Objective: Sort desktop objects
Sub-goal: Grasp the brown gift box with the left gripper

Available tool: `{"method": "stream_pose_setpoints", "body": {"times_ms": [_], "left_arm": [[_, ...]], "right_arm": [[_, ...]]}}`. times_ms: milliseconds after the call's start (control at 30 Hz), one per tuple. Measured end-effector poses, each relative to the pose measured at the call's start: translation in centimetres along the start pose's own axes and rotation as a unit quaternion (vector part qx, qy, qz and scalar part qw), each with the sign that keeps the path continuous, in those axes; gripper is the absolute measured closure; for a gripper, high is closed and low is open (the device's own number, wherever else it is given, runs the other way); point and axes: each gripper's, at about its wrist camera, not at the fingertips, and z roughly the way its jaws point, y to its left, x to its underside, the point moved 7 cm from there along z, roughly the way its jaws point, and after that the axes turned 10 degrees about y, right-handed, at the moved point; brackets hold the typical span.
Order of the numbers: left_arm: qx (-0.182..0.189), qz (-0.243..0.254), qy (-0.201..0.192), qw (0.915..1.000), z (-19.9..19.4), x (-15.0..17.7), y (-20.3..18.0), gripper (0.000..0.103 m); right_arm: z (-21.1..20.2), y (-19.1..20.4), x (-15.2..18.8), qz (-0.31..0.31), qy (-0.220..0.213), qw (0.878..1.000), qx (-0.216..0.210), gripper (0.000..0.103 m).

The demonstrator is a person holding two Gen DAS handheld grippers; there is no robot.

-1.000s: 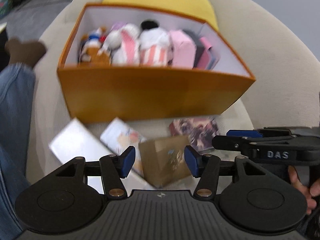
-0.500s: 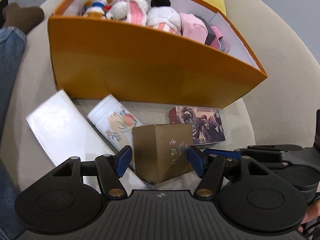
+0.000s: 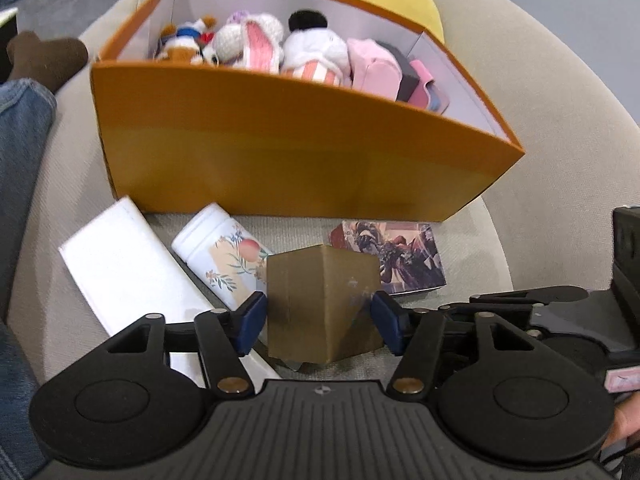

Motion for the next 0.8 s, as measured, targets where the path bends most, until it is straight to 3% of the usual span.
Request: {"method": "stream_pose_setpoints", "body": {"times_ms": [400,567,733,800], "left_arm": [[0.035,-0.039,0.015,0.9985,-0.7,0.3,0.6,0.044],[0.006,-0.019,0.012,0.9997,-0.4,0.3,0.3,0.044],[-0.035,0.033,0.001,0.9988,-0.5,0.3,-1.2,0.044],[-0.043,0.043,0.000,0.9981,-0.6,0.3,-1.5,0.044]], "right_arm": [[0.4,0.2,0.2,-0.010,0.013,1.000,0.018,0.092],[-1.0,0.0,0.6,-0.002,-0.003,1.000,0.018,0.090],[-2.2,0.9,1.3,-0.011,-0.012,0.999,-0.035,0.090],[-2.0,0.7,1.3,-0.008,-0.011,1.000,-0.017,0.090]]}}
